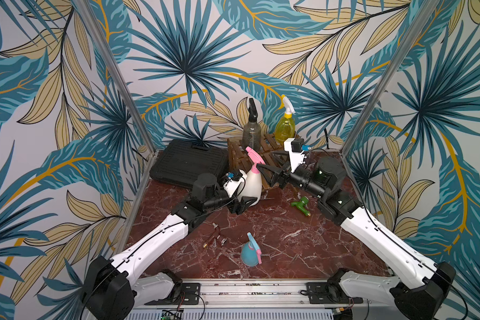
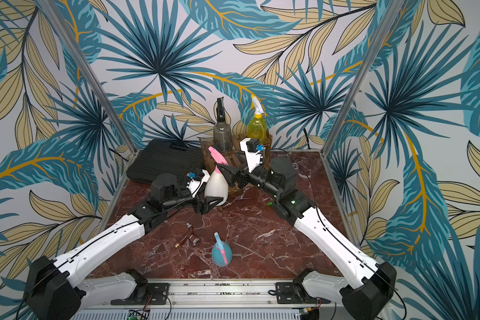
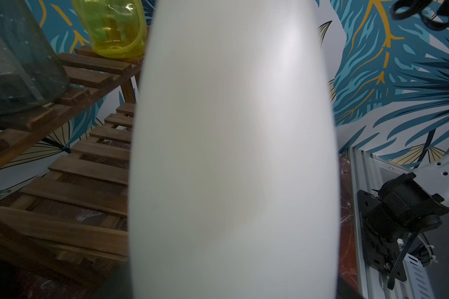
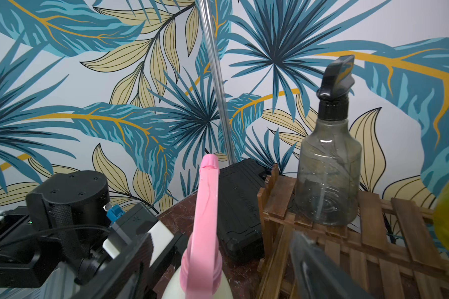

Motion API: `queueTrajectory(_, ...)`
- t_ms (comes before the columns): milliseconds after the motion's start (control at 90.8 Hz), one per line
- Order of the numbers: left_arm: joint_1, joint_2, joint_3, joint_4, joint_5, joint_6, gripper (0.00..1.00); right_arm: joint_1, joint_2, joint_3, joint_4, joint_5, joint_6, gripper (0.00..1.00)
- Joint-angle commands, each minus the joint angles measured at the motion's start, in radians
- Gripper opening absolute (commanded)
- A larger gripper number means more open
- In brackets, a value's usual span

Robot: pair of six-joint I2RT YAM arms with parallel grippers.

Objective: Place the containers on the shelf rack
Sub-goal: 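Pick up a container from the center of the board.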

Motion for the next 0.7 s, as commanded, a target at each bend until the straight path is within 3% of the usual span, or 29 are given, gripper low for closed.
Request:
queueTrajectory(0,0.004,-0.048,0.001,-0.005,-0.017,0.026,0.81,0.008,0.003,-0.005,0.155,-0.024,0.067,0.72)
queueTrajectory(143,0.003,-0.069,-0.005,-0.008,-0.046,0.035,0.81,0.01,0.013,-0.002,0.144,-0.025,0.086,0.56)
queueTrajectory(308,0.004,-0.07,-0.004,-0.008,-0.054,0.03,0.81,0.017,0.041,0.028,0.084,-0.068,0.091,0.54)
queueTrajectory(573,0.005,-0.072,-0.006,-0.007,-0.058,0.03,0.81,0.035,0.068,0.051,0.019,-0.094,0.076,0.37)
queueTrajectory(694,0.005,-0.073,-0.006,-0.008,-0.062,0.03,0.81,0.039,0.066,0.049,0.023,-0.099,0.071,0.34)
